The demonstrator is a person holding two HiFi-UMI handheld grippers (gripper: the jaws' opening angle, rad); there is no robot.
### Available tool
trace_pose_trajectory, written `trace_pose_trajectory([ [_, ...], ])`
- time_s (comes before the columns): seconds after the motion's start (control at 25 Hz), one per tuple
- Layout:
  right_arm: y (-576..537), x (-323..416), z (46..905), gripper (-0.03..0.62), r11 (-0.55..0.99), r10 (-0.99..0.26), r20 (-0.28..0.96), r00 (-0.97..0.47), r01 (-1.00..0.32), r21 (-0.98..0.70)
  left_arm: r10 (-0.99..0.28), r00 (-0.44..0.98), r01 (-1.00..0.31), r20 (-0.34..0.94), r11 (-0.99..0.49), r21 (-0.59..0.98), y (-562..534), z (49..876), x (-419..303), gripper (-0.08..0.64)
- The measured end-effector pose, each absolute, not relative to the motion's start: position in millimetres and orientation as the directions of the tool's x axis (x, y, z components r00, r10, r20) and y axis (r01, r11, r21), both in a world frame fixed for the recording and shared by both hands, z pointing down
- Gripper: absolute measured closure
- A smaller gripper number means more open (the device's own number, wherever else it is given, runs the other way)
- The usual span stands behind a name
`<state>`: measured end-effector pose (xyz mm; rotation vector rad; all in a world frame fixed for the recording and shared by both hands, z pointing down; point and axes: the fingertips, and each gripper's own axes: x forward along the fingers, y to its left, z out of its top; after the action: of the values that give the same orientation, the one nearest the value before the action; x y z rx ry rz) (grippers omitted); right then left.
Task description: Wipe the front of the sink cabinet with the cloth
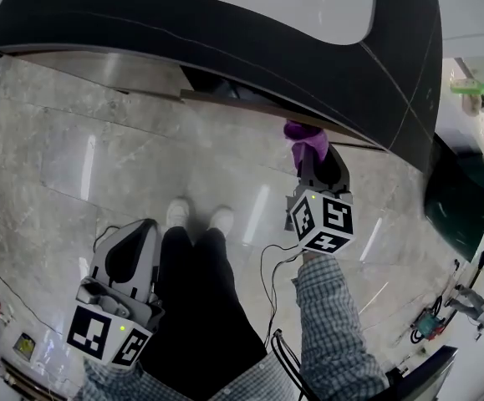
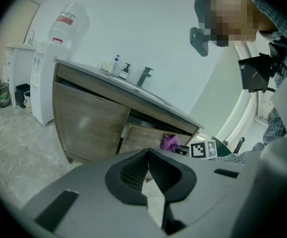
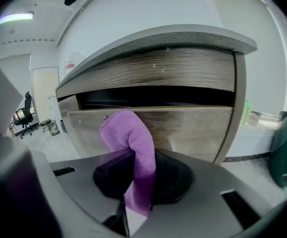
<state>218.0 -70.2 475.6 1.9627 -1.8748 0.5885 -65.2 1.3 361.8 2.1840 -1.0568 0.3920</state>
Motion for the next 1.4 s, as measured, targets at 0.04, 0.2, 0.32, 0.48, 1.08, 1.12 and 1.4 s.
trace_pose_trajectory([
  [0.04,-68.2,224.1,476.5,0.515,-0.061,-0.848,0.53,0.036,-0.998,-0.029,-0.572,0.631,-0.776,0.524,-0.453,0.439,1.4,361.5,-61.2,0.549],
  [0.2,-60.3,253.5,479.7,0.515,-0.1,-0.845,0.531,0.069,-0.995,-0.03,-0.553,0.649,-0.761,0.523,-0.476,0.441,1.2,363.5,-43.8,0.549],
  [0.32,-52.7,276.5,480.7,0.515,-0.139,-0.84,0.532,0.108,-0.99,-0.017,-0.538,0.661,-0.751,0.524,-0.488,0.445,2.3,365.2,-33.7,0.549],
  [0.48,-42.7,304.3,482.8,0.515,-0.196,-0.832,0.53,0.162,-0.981,-0.008,-0.514,0.676,-0.736,0.528,-0.507,0.449,4.6,368.6,-21.6,0.549],
  [1.08,7.1,387.2,487.0,0.515,-0.428,-0.767,0.524,0.371,-0.904,0.014,-0.452,0.711,-0.698,0.539,-0.545,0.464,8.6,378.3,5.6,0.549],
  [1.12,11.0,389.8,488.9,0.515,-0.444,-0.76,0.524,0.384,-0.896,0.012,-0.451,0.71,-0.699,0.541,-0.544,0.464,9.2,378.7,5.1,0.549],
  [1.4,25.6,388.0,512.6,0.515,-0.541,-0.722,0.545,0.425,-0.839,-0.062,-0.449,0.709,-0.699,0.543,-0.545,0.463,8.8,380.6,3.8,0.549],
])
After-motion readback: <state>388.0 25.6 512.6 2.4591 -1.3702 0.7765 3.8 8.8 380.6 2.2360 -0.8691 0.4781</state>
